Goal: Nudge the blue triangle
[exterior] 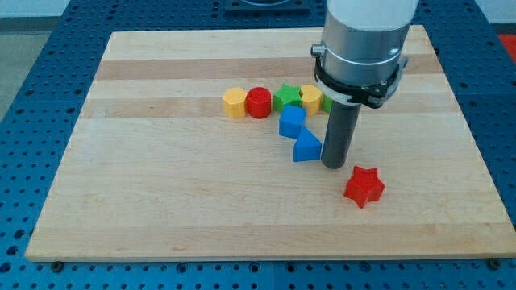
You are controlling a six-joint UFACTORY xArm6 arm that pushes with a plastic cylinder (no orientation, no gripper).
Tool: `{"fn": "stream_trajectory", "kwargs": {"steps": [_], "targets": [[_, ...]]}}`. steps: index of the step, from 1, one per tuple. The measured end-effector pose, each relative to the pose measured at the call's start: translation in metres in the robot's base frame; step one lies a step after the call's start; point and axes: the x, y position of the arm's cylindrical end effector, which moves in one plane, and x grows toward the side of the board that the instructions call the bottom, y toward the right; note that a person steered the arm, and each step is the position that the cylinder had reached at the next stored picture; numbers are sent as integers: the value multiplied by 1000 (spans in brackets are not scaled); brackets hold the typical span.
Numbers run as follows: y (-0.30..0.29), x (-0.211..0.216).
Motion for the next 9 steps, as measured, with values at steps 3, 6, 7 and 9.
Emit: {"fn": "stream_trajectory", "kwargs": {"steps": [3,6,7,9], "targets": [[0,-7],[-11,-8],[-5,-8],[-5,-8]]}}
